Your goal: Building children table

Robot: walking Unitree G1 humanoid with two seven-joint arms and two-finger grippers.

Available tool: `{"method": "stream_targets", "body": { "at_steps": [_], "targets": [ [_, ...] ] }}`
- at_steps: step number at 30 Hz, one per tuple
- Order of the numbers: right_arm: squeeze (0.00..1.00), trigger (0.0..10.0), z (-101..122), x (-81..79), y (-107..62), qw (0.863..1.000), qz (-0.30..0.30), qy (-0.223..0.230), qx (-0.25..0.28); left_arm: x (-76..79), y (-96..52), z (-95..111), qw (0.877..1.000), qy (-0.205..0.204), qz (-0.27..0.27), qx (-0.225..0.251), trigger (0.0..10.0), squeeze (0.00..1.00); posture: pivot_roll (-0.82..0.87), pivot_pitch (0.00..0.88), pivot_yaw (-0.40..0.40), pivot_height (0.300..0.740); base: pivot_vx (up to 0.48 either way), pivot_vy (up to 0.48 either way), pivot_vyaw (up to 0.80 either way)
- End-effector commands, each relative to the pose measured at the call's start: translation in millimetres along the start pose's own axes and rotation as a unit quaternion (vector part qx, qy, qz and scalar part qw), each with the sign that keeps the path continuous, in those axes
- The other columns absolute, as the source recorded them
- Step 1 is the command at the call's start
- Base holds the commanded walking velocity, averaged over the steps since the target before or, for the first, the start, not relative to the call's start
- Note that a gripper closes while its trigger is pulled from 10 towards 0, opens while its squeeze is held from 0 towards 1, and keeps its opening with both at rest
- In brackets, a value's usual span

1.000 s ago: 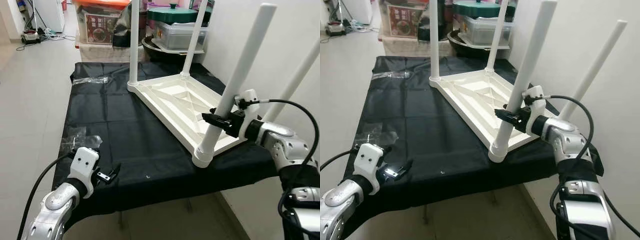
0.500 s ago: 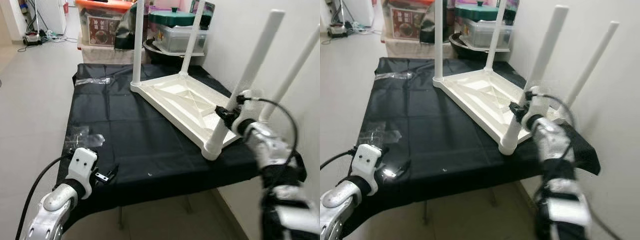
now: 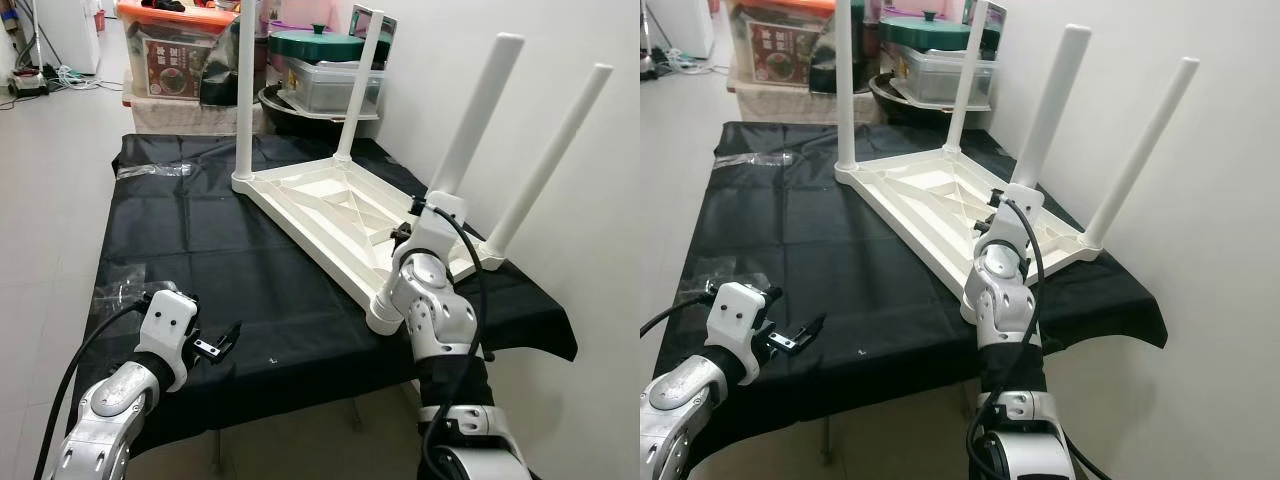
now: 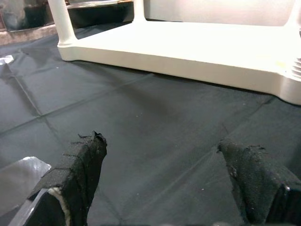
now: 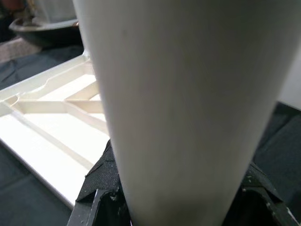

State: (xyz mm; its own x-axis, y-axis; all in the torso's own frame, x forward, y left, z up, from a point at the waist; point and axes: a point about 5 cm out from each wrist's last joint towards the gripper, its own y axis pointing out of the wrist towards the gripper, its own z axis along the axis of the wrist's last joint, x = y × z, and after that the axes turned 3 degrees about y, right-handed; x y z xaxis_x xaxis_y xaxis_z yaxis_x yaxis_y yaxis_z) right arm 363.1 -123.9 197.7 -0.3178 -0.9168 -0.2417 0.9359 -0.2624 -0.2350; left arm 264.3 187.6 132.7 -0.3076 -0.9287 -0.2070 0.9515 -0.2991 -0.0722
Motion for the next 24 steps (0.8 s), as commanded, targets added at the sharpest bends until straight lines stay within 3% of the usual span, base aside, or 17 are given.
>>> {"method": "stream_targets", "body": {
  "at_steps": [1,3,4,7,9,12,13,15,17,19,24],
  "targets": [
    [0.04,10.0,-26.6,-20.5,-10.4,0.995,0.045,0.043,-0.079,5.2,0.8,-0.2,1.0,-0.004,-0.005,-0.001,10.0,0.0,0.1,0.0,-0.154,0.74,0.0,0.0,0.0],
    [0.04,10.0,-25.8,-20.0,-11.2,0.995,0.042,0.043,-0.076,5.4,0.7,-0.3,1.0,-0.004,-0.005,-0.001,10.0,0.0,0.1,0.0,-0.154,0.74,0.0,0.0,0.0],
    [1.0,10.0,-24.2,-18.9,-11.2,0.996,0.042,0.046,-0.072,5.8,0.6,-0.5,1.0,-0.005,-0.005,-0.001,10.0,0.0,0.1,0.0,-0.154,0.74,0.0,0.0,0.0],
    [1.0,10.0,-10.6,-11.5,-8.0,0.996,0.065,0.04,-0.045,6.1,0.2,-1.2,1.0,-0.006,-0.007,-0.003,10.0,0.0,0.1,0.0,-0.152,0.74,0.0,0.0,0.0],
    [1.0,10.0,7.8,-1.3,-2.1,0.995,0.101,0.007,-0.009,4.9,0.7,-1.5,1.0,-0.005,-0.008,-0.003,10.0,0.0,0.09,0.0,-0.148,0.74,0.0,0.0,0.0],
    [1.0,10.0,13.9,1.9,-0.9,0.994,0.111,-0.006,-0.003,4.5,1.0,-1.5,1.0,-0.004,-0.008,-0.003,10.0,0.0,0.09,0.0,-0.148,0.74,0.0,0.0,0.0],
    [0.0,10.0,25.9,14.0,3.8,0.993,0.113,-0.027,0.015,4.4,2.0,-1.4,1.0,-0.005,-0.009,-0.003,10.0,0.0,0.08,0.0,-0.137,0.74,0.0,0.0,0.0],
    [0.0,10.0,50.7,39.1,10.1,0.99,0.119,-0.068,0.045,5.7,4.2,-1.3,1.0,-0.004,-0.014,-0.001,10.0,0.0,0.08,0.0,-0.137,0.74,0.0,0.0,0.0],
    [0.0,10.0,52.4,41.1,10.2,0.989,0.119,-0.071,0.046,6.2,4.4,-1.3,1.0,-0.004,-0.015,-0.001,10.0,0.0,0.08,0.0,-0.137,0.74,0.0,0.0,0.0],
    [0.0,10.0,64.4,55.4,13.5,0.979,0.145,-0.128,0.059,6.7,4.7,-0.8,1.0,-0.004,-0.017,0.0,10.0,0.0,0.07,0.0,-0.132,0.74,0.0,0.0,0.0],
    [0.0,10.0,77.6,73.0,18.5,0.964,0.179,-0.187,0.059,6.1,4.9,-0.4,1.0,-0.002,-0.017,0.001,10.0,0.0,0.07,0.0,-0.137,0.74,0.0,0.0,0.0]
  ]
}}
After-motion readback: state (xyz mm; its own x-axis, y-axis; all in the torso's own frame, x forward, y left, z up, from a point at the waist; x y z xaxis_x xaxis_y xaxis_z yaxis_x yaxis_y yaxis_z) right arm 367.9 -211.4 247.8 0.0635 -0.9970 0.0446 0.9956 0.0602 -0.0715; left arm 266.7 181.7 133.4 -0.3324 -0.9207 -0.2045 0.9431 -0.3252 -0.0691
